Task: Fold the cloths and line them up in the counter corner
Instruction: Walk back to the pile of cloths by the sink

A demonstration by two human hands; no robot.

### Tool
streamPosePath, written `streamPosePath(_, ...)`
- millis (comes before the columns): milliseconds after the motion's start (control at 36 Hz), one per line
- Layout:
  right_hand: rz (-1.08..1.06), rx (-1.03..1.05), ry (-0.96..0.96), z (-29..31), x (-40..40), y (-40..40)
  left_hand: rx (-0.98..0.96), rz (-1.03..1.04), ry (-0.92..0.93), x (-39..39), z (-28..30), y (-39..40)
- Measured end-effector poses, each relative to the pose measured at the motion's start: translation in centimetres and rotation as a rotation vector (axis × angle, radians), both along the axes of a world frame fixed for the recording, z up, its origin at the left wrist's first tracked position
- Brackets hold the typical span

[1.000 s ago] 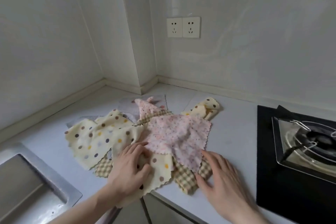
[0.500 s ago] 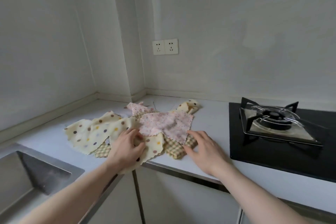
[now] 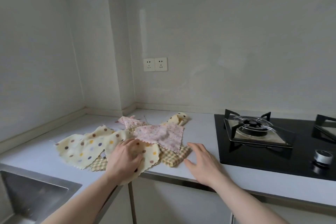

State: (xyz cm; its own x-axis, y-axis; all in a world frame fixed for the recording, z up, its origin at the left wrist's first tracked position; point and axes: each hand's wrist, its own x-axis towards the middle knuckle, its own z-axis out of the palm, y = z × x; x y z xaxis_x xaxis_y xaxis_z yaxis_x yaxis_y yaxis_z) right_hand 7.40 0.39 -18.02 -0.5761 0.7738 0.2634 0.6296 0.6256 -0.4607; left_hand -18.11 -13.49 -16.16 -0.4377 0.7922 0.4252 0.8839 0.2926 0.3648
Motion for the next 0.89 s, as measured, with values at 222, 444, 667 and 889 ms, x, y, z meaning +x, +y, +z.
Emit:
streamPosePath(222,-0.033,-0.137,0.113,0.9,0.4,-0.3,0.003,-0.047,0.093,-0.8,5.1,3.1)
streamPosePath(444,-0.005,-0.235,0.209,4.4,2.4,-1.7,0.173,-0.154,0.084,4.1,15.3,5.4)
streamPosePath(667,0.074,-0.23,0.359,11.4,5.5,-5.1,0.232,-0.32,0.144,12.9,20.9,4.3)
streamPosePath(889,0.097,-0.147,0.273,14.2,10.2,-7.8,0.16,-0.494,0.078,19.1,22.4,1.6)
